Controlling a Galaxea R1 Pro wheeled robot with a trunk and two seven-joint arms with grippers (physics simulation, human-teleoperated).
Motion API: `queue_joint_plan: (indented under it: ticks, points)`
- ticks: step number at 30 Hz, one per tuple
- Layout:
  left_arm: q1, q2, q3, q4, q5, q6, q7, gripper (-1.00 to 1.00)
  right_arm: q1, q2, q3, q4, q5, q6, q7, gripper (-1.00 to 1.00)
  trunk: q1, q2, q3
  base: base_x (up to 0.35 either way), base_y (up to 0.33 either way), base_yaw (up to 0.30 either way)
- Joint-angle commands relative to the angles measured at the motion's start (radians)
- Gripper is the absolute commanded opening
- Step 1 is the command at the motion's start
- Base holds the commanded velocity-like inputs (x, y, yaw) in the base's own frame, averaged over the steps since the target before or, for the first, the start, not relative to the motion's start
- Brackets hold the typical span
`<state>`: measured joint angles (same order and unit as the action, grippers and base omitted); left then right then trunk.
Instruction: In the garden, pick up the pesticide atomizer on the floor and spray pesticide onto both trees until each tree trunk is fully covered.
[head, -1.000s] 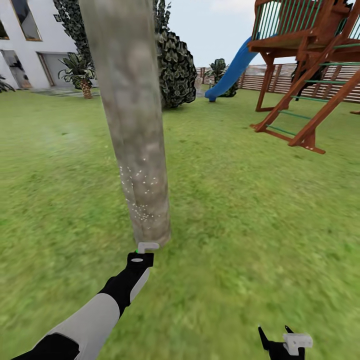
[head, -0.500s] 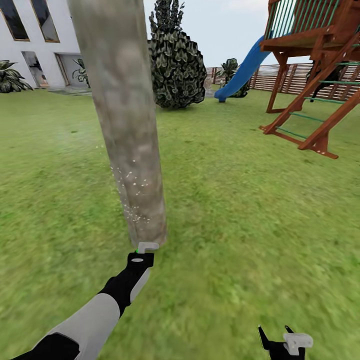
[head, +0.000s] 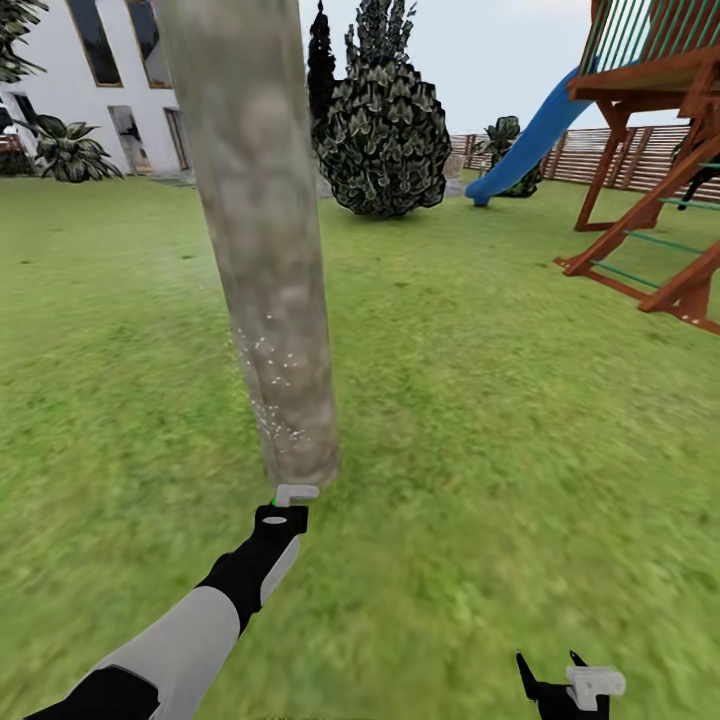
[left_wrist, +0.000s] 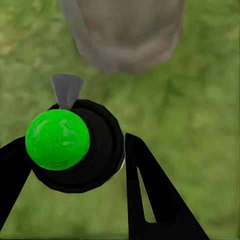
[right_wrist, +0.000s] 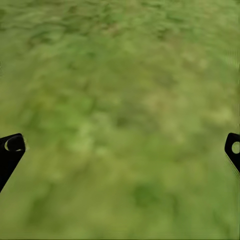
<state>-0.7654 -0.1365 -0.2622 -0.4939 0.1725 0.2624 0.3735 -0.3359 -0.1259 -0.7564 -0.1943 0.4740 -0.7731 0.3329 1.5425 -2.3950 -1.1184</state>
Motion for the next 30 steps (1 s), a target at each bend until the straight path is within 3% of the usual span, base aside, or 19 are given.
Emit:
queue_joint_plan:
  ticks: [1, 7, 18, 30]
  points:
    - [0.000, 0.000, 0.000, 0.000, -0.001, 0.000, 0.000, -1.00, 0.000, 0.000, 0.000, 0.000, 0.000, 0.000, 0.000, 1.00, 0.000, 0.000, 0.000, 0.000, -0.275, 0.276]
    - [0.000, 0.000, 0.000, 0.000, -0.001, 0.000, 0.000, -1.00, 0.000, 0.000, -0.001, 0.000, 0.000, 0.000, 0.000, 1.00, 0.000, 0.000, 0.000, 0.000, -0.276, 0.263]
    - [0.000, 0.000, 0.000, 0.000, 0.002, 0.000, 0.000, -1.00, 0.000, -0.001, -0.001, 0.000, 0.000, 0.000, 0.000, 1.00, 0.000, 0.000, 0.000, 0.005, -0.276, 0.023]
    - [0.000, -0.002, 0.000, 0.000, 0.001, 0.000, -0.001, -1.00, 0.000, 0.000, -0.001, -0.001, 0.000, 0.000, 0.000, 1.00, 0.000, 0.000, 0.000, 0.005, -0.276, 0.262]
